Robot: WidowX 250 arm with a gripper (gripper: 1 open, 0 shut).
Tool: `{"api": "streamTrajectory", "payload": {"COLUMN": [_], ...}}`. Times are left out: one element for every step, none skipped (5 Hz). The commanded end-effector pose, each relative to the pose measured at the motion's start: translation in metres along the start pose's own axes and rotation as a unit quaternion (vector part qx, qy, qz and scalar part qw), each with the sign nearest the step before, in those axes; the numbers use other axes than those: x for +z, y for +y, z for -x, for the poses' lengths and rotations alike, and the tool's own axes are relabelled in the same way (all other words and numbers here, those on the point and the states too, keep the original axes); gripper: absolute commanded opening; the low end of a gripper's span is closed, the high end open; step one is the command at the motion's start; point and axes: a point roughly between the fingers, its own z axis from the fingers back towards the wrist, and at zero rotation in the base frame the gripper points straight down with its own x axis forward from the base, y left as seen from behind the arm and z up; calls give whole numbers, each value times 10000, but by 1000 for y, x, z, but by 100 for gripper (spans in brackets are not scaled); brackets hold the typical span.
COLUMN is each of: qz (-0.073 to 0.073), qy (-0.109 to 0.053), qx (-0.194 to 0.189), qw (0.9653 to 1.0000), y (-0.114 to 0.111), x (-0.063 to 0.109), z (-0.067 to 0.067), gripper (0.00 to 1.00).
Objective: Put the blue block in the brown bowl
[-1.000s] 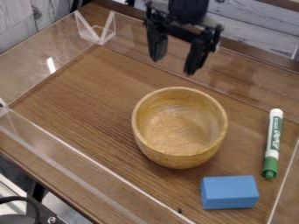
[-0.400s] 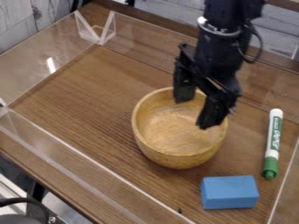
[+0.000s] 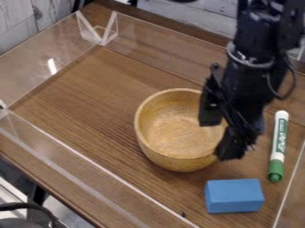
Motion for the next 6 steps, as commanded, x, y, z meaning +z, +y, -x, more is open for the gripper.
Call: {"api": "streamTrajectory", "payload": {"qz": [-182, -214, -214, -199, -179, -193], "qy": [-315, -369, -435, -521, -604, -675], "qx": [-396, -729, -801, -834, -853, -863], "qw": [9986, 9964, 9956, 9950, 9944, 9938], "y": [-8, -13, -14, -15, -16, -16], "x": [5, -5, -14, -23, -31, -36], "z": [-5, -8, -11, -14, -17, -20], "gripper": [100, 100, 100, 100, 100, 100]}}
